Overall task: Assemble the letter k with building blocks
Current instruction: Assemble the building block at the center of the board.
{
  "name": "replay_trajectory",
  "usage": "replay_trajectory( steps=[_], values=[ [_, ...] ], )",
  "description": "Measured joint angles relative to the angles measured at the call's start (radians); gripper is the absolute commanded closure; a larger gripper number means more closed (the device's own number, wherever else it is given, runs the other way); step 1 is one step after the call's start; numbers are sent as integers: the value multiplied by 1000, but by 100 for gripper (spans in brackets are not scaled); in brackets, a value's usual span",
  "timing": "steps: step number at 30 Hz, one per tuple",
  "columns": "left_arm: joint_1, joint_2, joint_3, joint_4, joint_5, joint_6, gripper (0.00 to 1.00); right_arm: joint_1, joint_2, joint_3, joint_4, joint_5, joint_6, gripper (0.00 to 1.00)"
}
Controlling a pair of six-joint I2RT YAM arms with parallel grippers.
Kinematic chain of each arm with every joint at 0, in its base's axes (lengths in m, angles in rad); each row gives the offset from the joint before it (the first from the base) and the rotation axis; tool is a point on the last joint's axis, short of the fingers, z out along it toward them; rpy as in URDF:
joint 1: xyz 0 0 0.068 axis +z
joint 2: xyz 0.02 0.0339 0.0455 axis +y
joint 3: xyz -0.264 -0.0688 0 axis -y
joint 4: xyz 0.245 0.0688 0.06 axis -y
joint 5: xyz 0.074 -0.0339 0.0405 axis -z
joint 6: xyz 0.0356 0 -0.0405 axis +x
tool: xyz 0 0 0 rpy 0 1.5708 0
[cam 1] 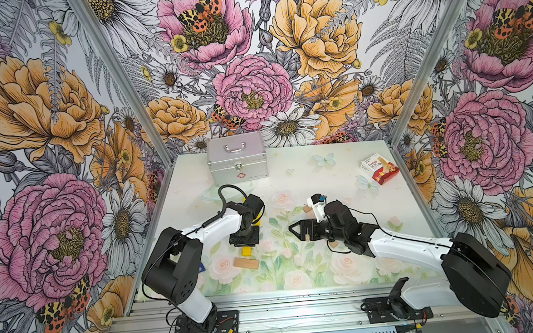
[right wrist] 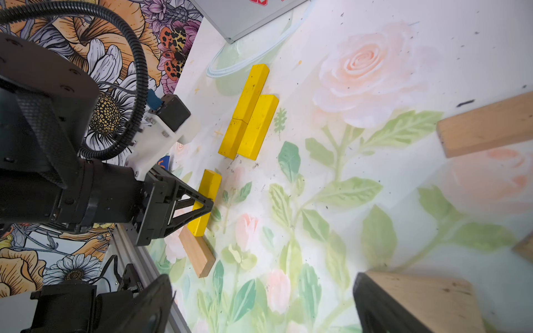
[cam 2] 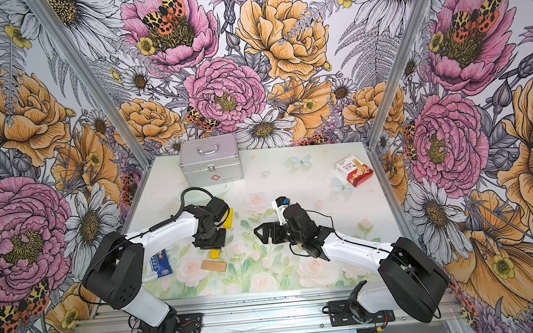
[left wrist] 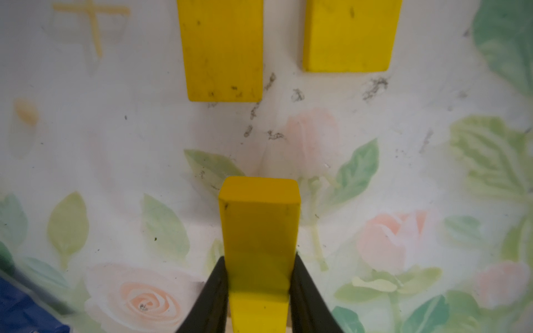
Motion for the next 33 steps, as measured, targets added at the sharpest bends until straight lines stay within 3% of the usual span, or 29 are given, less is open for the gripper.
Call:
replay_trajectory(
  steps=[20,33],
  values=[
    [5,9,-58,6,-13,-26,84,0,24,0,16,-19,0,1],
    [6,83,27,6,-13,-26,84,0,35,13,20,-29,0,1]
  ],
)
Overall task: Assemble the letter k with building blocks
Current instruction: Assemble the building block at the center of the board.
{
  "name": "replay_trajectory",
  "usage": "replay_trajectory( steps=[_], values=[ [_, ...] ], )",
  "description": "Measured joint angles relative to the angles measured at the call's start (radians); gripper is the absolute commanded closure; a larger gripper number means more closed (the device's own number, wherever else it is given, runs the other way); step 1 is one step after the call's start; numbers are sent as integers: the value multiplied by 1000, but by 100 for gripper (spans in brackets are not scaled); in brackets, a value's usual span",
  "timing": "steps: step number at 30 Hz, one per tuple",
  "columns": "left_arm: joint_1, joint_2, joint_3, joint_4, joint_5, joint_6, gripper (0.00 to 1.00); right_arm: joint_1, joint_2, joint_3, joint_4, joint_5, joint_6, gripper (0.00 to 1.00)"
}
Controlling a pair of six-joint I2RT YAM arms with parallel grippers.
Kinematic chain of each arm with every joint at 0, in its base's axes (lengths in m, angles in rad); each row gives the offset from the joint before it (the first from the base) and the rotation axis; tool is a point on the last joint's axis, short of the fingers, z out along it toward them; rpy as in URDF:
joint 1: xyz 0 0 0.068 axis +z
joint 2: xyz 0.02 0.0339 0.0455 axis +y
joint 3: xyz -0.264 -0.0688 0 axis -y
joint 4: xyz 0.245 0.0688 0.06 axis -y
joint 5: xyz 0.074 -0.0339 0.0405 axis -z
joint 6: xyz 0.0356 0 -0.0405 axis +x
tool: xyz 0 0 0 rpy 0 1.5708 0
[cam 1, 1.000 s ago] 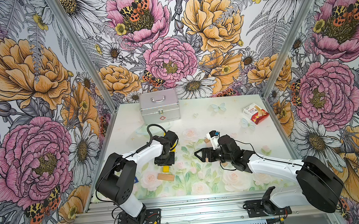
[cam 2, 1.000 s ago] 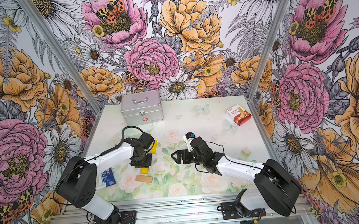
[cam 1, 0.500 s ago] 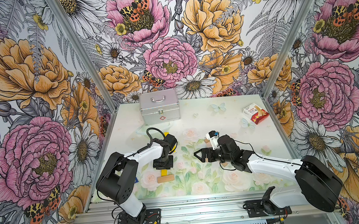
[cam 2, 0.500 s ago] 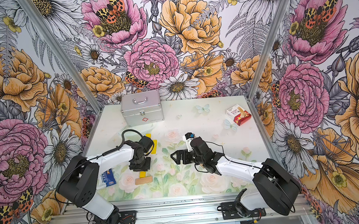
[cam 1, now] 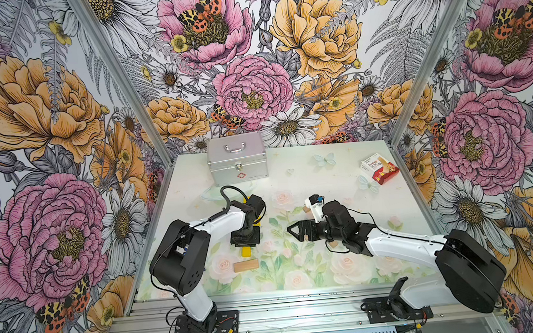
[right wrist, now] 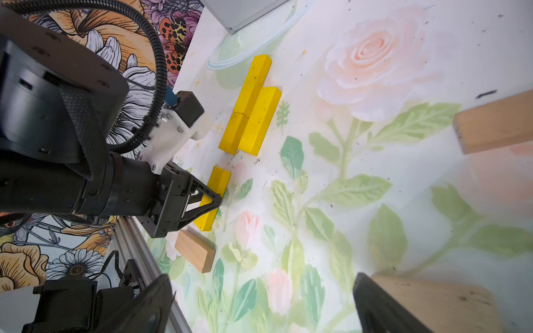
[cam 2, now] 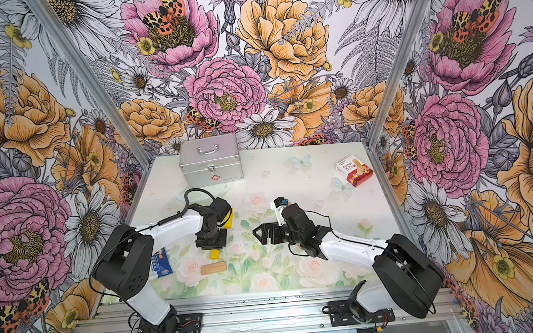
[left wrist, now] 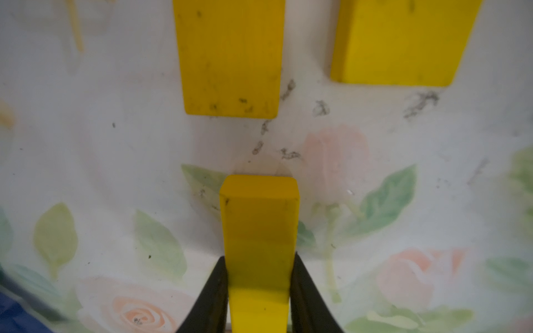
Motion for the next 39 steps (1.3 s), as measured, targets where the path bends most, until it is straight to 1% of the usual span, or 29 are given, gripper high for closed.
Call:
replay_trajectory(
  steps=[8,17,39],
  values=[
    [14,5,7,0,1,0,84,0,13,50,2,-15,0,1],
    [35,5,7,0,2,9,83,0,37,61,0,-19,0,1],
    [39,27,29,0,8,39,83,0,52,76,0,-23,0,1]
  ],
)
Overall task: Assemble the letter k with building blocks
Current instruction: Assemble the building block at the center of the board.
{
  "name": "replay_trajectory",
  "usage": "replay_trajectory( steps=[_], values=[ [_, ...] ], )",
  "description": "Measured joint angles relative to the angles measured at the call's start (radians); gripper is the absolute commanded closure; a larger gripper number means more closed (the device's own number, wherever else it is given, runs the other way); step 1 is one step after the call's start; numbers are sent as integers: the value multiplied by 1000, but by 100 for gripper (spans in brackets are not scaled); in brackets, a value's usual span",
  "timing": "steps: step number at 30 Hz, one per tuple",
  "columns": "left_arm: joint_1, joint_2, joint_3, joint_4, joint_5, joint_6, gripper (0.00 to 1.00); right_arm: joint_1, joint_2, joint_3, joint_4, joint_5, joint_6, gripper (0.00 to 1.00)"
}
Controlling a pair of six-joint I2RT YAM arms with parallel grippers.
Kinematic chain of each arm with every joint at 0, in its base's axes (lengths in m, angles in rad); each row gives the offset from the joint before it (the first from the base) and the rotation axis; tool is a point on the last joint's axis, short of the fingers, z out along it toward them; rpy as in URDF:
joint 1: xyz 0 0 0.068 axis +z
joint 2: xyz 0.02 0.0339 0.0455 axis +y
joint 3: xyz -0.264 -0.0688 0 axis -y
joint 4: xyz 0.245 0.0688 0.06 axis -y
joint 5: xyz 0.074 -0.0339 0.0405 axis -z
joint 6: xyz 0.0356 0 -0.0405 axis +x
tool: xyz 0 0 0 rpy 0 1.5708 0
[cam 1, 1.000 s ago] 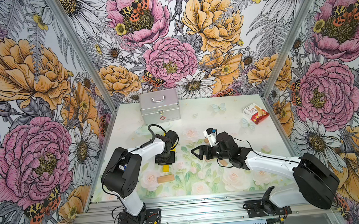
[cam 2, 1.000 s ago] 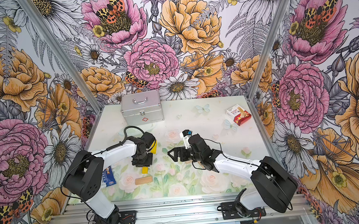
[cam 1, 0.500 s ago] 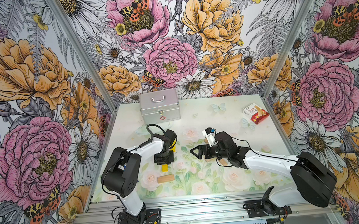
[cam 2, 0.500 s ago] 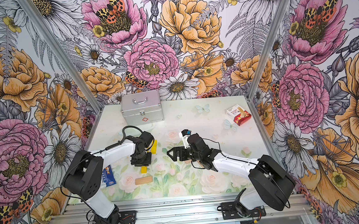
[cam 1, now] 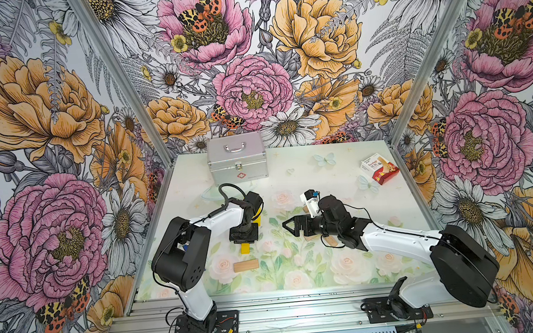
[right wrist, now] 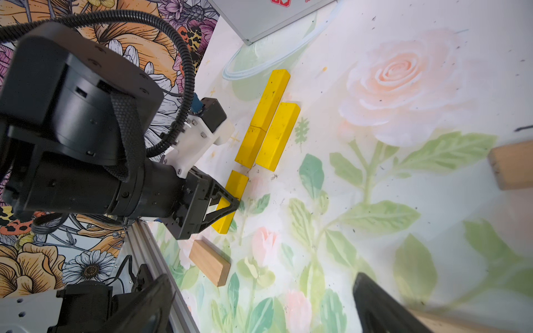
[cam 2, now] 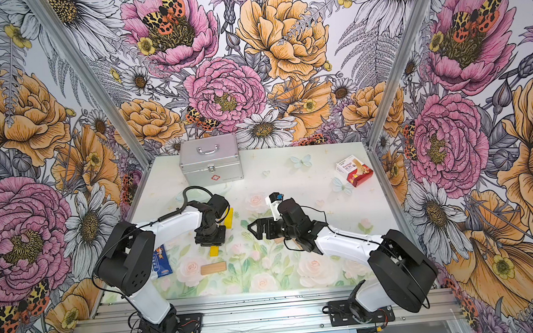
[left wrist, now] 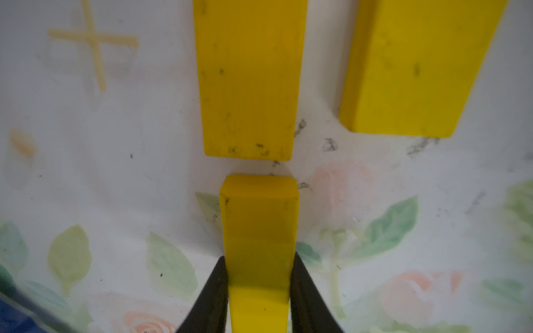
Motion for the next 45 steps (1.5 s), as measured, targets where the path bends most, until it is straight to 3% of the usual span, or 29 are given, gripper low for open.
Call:
replay_trajectory(
  steps=[45],
  values=[
    [13,23,29,-4,27,26,81,0,6,8,0,0,0,1]
  ],
)
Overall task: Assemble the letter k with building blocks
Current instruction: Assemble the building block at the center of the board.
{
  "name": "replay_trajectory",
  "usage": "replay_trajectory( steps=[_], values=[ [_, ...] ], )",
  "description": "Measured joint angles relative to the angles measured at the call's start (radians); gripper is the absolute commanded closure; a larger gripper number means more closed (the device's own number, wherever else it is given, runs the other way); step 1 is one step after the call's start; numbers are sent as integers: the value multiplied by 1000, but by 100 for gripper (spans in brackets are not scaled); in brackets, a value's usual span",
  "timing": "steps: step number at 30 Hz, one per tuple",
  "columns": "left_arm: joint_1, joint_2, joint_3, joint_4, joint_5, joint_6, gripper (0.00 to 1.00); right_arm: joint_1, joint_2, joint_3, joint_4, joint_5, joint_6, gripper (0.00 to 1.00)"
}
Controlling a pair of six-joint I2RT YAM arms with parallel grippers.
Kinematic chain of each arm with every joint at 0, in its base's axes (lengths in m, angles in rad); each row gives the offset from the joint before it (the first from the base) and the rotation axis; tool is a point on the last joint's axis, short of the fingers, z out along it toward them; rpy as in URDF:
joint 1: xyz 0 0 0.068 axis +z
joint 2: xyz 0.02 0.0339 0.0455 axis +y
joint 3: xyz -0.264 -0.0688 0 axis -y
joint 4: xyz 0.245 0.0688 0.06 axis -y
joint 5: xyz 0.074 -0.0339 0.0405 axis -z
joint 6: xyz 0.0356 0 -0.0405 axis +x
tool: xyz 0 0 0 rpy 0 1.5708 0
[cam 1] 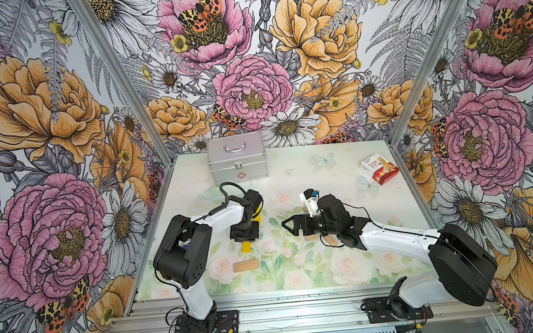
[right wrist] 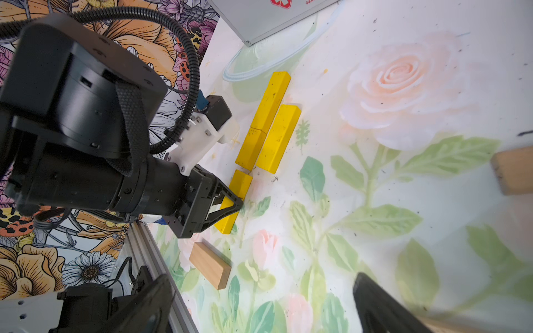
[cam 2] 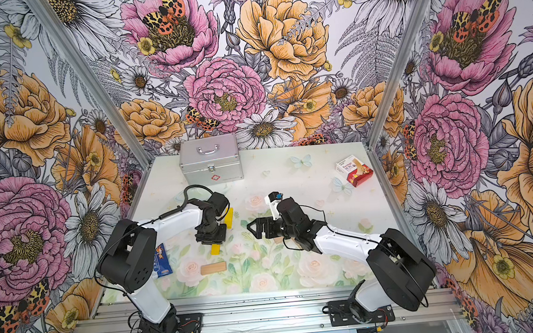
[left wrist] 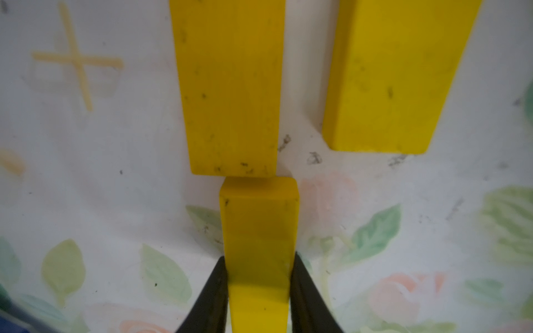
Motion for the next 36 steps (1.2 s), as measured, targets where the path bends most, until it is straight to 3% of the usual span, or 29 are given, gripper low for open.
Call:
replay_trajectory(
  steps=[36],
  values=[
    [27,-9,-11,9,4,22,79,0,0,0,0,0,0,1]
  ],
)
